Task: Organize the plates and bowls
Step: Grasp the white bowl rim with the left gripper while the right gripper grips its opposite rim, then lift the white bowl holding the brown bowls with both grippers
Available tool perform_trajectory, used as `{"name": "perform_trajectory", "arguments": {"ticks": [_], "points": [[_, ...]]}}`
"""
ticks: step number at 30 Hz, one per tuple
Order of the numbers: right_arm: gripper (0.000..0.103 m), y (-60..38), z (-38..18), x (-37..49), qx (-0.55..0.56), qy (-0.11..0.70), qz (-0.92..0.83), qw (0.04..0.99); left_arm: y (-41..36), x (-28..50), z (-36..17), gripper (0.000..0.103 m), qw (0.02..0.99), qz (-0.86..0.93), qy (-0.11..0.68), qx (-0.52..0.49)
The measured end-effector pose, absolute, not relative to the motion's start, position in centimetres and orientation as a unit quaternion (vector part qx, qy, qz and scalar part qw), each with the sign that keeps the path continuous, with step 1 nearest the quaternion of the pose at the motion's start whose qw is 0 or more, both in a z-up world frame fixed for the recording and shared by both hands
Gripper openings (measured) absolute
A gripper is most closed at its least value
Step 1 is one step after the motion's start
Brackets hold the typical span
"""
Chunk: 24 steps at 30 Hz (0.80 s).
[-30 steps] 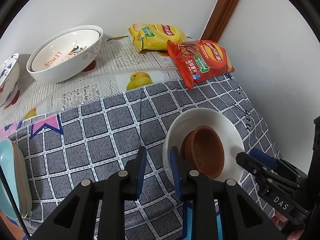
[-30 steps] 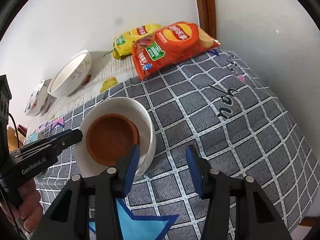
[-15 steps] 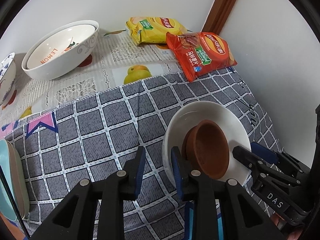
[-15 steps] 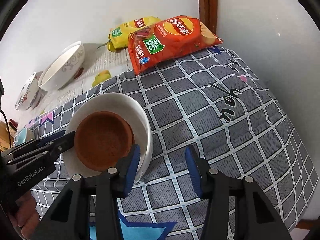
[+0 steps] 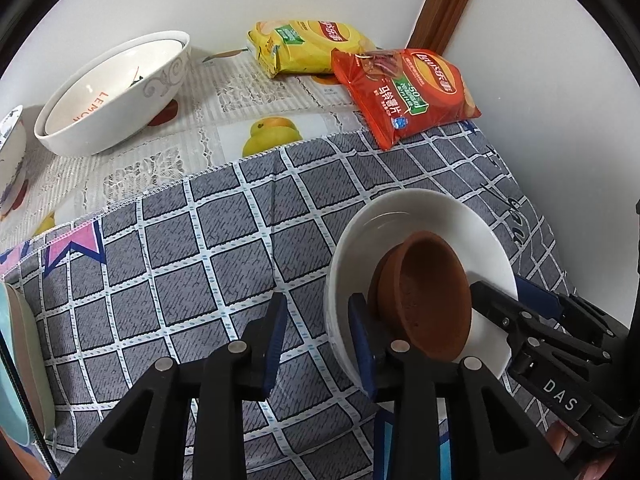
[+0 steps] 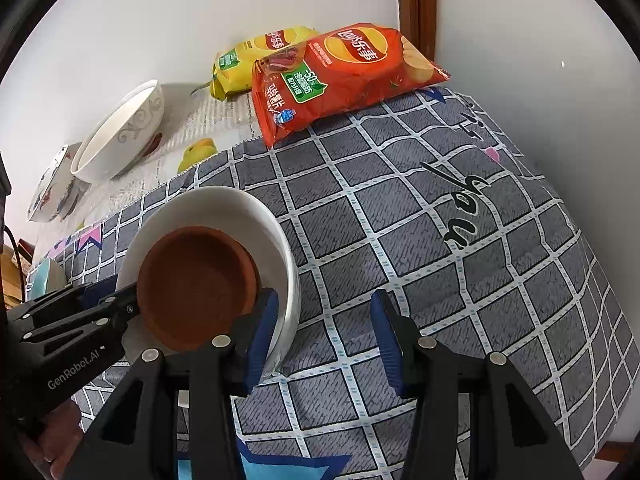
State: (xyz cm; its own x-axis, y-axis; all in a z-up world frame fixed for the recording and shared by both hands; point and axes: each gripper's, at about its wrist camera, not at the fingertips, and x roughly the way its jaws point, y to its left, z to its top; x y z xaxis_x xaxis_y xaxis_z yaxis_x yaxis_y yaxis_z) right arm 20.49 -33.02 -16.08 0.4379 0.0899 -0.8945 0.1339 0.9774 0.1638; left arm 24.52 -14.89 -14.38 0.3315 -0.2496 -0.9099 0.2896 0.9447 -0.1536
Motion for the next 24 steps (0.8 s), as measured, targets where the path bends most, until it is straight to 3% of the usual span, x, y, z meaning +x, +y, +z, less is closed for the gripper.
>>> {"name": "perform_trajectory", "arguments": {"ticks": [24], "points": [[0.050,-33.4,-17.1,21.8,0.109,0.534,-0.009,0.839,-15.5,25.1,-16.1,0.033,0.811,-0.159,0.561,0.029]]}}
